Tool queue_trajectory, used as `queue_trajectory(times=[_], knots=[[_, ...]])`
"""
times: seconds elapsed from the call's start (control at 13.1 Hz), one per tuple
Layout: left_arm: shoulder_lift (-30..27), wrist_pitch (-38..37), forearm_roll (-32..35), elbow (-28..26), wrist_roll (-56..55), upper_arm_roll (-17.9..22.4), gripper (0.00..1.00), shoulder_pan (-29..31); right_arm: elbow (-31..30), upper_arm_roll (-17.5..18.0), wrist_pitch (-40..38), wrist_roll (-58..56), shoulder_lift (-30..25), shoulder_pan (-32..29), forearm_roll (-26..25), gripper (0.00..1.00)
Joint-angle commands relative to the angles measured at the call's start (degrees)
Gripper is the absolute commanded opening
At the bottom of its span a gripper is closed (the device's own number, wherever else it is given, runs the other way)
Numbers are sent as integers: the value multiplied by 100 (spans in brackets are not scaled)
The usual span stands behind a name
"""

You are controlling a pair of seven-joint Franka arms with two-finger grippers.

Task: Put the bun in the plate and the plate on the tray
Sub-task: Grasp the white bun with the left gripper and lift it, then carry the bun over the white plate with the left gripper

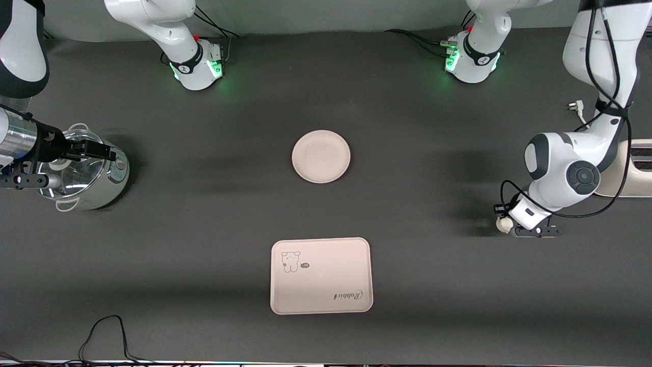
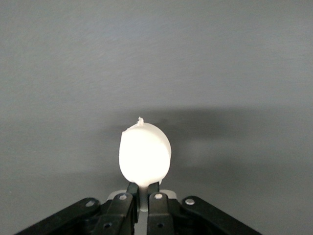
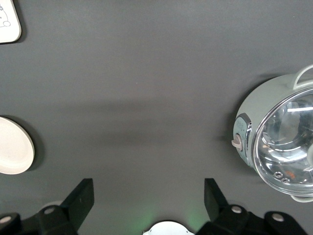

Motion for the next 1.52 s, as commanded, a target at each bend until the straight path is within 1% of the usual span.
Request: queue_trajectory(times=[0.0, 0.15, 0.23, 0.3, 0.38, 0.46, 0.61, 0.69, 0.84, 0.99, 1.07, 1.22, 1.29, 1.37, 1.45], knots=[[-1035, -1162, -536, -8, -37, -589, 5, -28, -13, -26, 72, -107, 55, 28, -2, 100], [-1432, -2051, -1135, 342, -264, -1064, 5, -46, -40, -17, 81, -107, 90, 45, -2, 100], [-1521, -2351, -1207, 579, -744, -1344, 5, -98, -83, -17, 81, -116, 108, 63, -2, 100], [-1539, -2580, -1207, 851, -1471, -1652, 5, -168, -127, -17, 98, -107, 125, 63, -2, 100], [-1548, -2652, -1155, 1010, -2140, -1951, 5, -308, -171, -17, 159, -116, 134, 54, -2, 100], [-1548, -2565, -1129, 1038, -2782, -2162, 5, -527, -215, -17, 230, -116, 134, 54, -2, 100], [-1461, -2084, -997, 1047, -4012, -2226, 4, -1316, -242, -17, 318, -116, 257, 72, -2, 100], [-1312, -1785, -770, 1030, -4584, -2226, 4, -1668, -242, -17, 318, -116, 318, 72, -2, 100], [-795, -1205, -86, 1029, -5718, -2226, 4, -2388, -242, -9, 318, -116, 450, 63, 6, 100], [-232, -696, 766, 1047, -6712, -2226, 4, -2917, -250, 0, 327, -116, 599, 89, 41, 100], [57, -397, 1118, 1073, -7204, -2183, 4, -3163, -259, 0, 301, -107, 626, 133, 146, 100], [786, -61, 2048, 1222, -7437, -2164, 7, -3289, -390, -8, 196, -107, 583, 264, 252, 100], [990, 80, 2332, 1249, -7681, -2165, 7, -3350, -409, 0, 30, -107, 574, 282, 279, 100], [1070, 168, 2456, 1267, -7936, -2165, 7, -3403, -391, 9, -198, -116, 556, 283, 349, 100], [1167, 152, 2527, 1293, -8017, -2147, 9, -3560, -400, 0, -374, -177, 513, 335, 584, 100]])
